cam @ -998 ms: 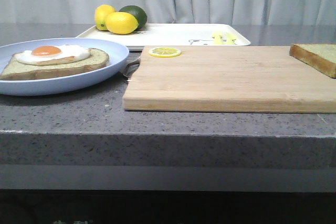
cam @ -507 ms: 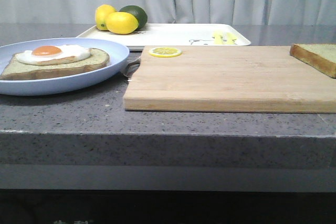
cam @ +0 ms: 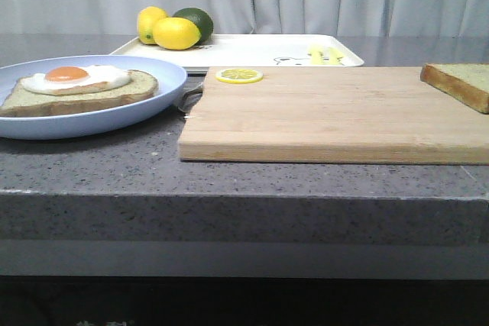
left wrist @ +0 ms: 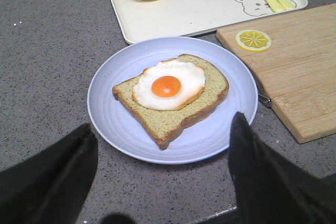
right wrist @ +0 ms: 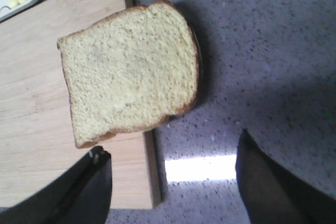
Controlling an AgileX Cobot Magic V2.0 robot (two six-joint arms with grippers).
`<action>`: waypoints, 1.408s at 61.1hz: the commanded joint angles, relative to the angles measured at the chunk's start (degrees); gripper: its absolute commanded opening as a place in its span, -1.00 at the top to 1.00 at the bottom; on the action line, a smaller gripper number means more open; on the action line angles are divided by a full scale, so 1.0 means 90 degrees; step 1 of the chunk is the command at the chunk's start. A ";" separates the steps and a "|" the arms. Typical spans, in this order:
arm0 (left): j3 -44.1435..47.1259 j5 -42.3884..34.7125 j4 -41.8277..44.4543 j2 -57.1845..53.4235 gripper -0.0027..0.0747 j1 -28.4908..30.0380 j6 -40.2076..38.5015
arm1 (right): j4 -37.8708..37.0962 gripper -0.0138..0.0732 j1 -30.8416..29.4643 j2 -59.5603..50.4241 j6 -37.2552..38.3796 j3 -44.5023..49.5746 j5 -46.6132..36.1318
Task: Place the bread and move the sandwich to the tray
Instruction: 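Grasp the plain bread slice edge with the right gripper and lift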
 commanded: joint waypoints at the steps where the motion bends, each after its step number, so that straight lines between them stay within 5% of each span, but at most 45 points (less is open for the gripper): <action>1: -0.0173 -0.0447 0.0037 0.0038 -0.40 -0.0053 0.0008 | 0.0884 -0.49 -0.0055 0.0305 -0.0521 -0.0202 0.0104; 23: -0.0173 -0.0447 0.0134 0.0038 -0.40 -0.0053 0.0008 | 0.1905 -0.49 -0.0028 0.1477 -0.1428 -0.0202 0.0199; 57: -0.0173 -0.0447 0.0209 0.0038 -0.40 -0.0053 0.0008 | 0.2247 -0.48 0.0312 0.2368 -0.1950 -0.0205 0.0190; 66: -0.0173 -0.0447 0.0209 0.0038 -0.40 -0.0053 0.0008 | 0.2299 -0.23 0.0423 0.2479 -0.2067 -0.0214 0.0293; 78: -0.0173 -0.0447 0.0233 0.0038 -0.40 -0.0053 0.0008 | 0.2386 0.39 0.0418 0.2479 -0.2073 -0.0218 0.0269; 86: -0.0173 -0.0447 0.0245 0.0038 -0.40 -0.0053 0.0008 | 0.2386 0.57 0.0412 0.2479 -0.2073 -0.0218 0.0343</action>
